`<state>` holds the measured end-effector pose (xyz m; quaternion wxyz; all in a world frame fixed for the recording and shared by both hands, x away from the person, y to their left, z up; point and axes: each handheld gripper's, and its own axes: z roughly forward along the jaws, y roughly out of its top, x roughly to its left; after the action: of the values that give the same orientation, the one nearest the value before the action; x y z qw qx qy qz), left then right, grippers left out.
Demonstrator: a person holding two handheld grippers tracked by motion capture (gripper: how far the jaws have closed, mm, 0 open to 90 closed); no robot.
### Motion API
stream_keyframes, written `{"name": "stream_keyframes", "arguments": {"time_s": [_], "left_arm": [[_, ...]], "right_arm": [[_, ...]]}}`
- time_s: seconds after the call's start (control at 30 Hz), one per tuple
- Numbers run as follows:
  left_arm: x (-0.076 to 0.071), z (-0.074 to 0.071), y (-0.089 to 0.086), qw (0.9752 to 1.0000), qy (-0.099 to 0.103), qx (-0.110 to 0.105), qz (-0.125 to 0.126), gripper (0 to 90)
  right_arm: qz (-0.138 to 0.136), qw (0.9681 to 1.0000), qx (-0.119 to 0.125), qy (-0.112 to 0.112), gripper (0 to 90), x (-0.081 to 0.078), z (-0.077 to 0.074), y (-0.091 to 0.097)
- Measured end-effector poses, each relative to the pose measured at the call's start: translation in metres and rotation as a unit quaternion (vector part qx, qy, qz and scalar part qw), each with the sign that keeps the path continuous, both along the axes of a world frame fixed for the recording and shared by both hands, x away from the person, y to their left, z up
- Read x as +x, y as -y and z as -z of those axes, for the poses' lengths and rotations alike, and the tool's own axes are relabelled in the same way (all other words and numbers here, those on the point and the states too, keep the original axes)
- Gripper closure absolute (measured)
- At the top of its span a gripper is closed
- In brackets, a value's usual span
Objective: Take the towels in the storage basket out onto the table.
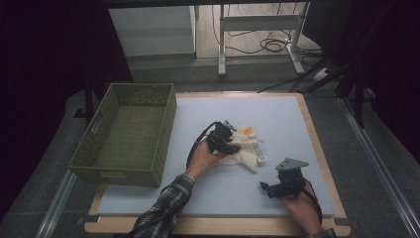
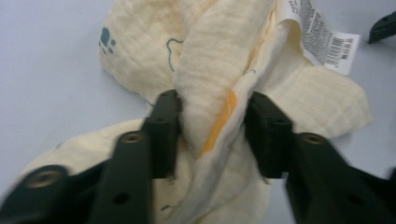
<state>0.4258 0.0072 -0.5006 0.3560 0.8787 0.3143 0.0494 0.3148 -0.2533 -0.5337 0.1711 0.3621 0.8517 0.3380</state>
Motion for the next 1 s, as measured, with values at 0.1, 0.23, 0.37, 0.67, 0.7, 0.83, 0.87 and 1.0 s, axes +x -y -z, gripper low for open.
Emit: {"name": "stream_keyframes", "arguments": {"time_s": [0.1,0.23,0.37,0.67,0.7,0.83,0.87,1.0], "left_arm": [[-0.002,-0.004,-0.001,0.9999,0.01,-0.01,-0.001,31.4],[-0.01,-0.012,-0.007,0.9996,0.028,-0.003,-0.006,22.2],[-0.019,-0.018,-0.02,0.999,0.04,-0.003,-0.02,20.9],[-0.042,-0.012,-0.049,0.9976,0.056,-0.001,-0.041,25.0],[-0.045,-0.011,-0.051,0.9973,0.06,0.001,-0.043,26.5],[-0.053,-0.003,-0.061,0.9975,0.055,-0.011,-0.043,32.8],[-0.054,0.0,-0.062,0.9976,0.053,-0.013,-0.042,34.2],[-0.054,0.014,-0.063,0.9982,0.038,-0.012,-0.044,36.7]], "right_arm": [[0.0,1.0,0.0,0.0,3.3,0.0,0.0,0.0],[0.0,1.0,0.001,0.0,3.5,0.0,0.0,0.0],[0.0,1.0,0.002,-0.001,3.7,0.0,0.0,0.0],[-0.014,0.9999,0.007,-0.001,38.2,-0.003,-0.008,0.003],[-0.019,0.9998,0.008,-0.002,42.5,-0.003,-0.009,0.003],[-0.039,0.9989,0.026,0.001,54.3,-0.002,-0.017,-0.004],[-0.042,0.9987,0.029,0.003,56.3,-0.002,-0.02,-0.006],[-0.052,0.9971,0.054,-0.008,58.1,0.006,-0.025,-0.016]]}}
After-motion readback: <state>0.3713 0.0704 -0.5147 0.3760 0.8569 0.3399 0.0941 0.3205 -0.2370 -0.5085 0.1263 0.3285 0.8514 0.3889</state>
